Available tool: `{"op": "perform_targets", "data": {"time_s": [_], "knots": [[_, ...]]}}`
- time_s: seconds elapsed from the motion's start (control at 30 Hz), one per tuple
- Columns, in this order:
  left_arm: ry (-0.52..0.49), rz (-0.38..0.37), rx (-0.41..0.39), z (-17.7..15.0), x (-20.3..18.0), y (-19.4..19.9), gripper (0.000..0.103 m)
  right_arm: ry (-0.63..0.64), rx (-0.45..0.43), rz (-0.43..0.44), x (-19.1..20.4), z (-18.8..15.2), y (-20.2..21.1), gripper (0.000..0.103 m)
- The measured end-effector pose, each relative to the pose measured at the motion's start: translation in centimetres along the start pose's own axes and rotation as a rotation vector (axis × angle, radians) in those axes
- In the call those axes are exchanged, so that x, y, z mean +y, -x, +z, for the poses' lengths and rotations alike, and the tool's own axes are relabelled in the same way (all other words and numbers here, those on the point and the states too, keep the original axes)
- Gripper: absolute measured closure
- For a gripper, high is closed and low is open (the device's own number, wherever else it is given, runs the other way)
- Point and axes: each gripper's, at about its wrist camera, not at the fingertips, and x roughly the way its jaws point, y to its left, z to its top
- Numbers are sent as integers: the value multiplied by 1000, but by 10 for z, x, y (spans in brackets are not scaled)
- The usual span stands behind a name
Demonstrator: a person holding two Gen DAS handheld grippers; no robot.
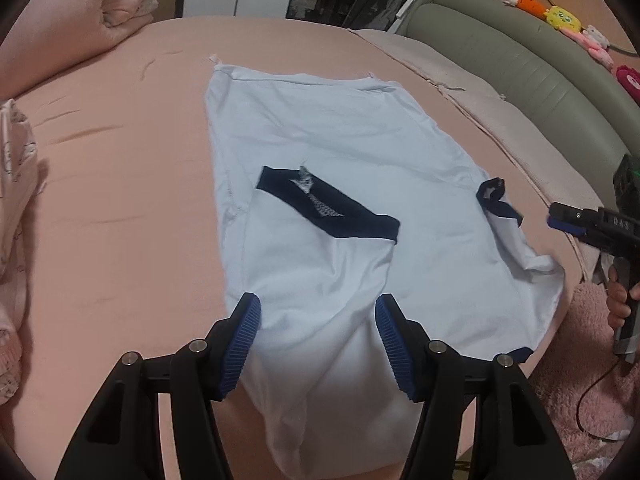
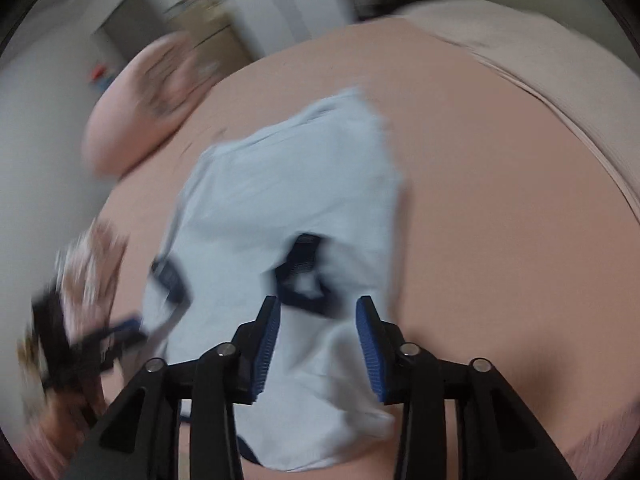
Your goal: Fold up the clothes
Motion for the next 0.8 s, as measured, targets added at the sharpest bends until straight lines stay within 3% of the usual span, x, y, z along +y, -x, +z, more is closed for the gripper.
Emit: {"op": "perform_targets", "data": {"time_s": [0.03, 0.1, 0.17, 0.3, 0.33, 0.47, 0.63, 0.7, 0.8], "knots": [[2, 21, 3, -1, 1, 1, 45, -115, 3, -52, -24, 0, -2, 34], [7, 8, -4, -2, 2, 6, 45, -305, 58, -129, -70, -3, -13, 34], [13, -1, -17, -3, 2, 9, 45, -375, 98, -73, -89, -6, -22, 34], [48, -11, -15, -7, 6, 8, 45, -204, 8, -18, -54, 5, -16, 34], [64, -12, -5, -8, 8, 5, 45, -137, 24, -27, -40, 8, -22, 34], [78, -12, 9, -11, 7, 1, 45, 184, 206, -228, 15, -1, -76, 34], [38, -15, -2, -10, 2, 8, 45, 468, 133, -122, 80, -13, -68, 34], [42, -18, -3, -10, 3, 8, 45, 389, 103, -121, 71, -4, -63, 34], [48, -22, 1, -11, 4, 7, 45, 163, 61, -209, 21, 9, -52, 34]]}}
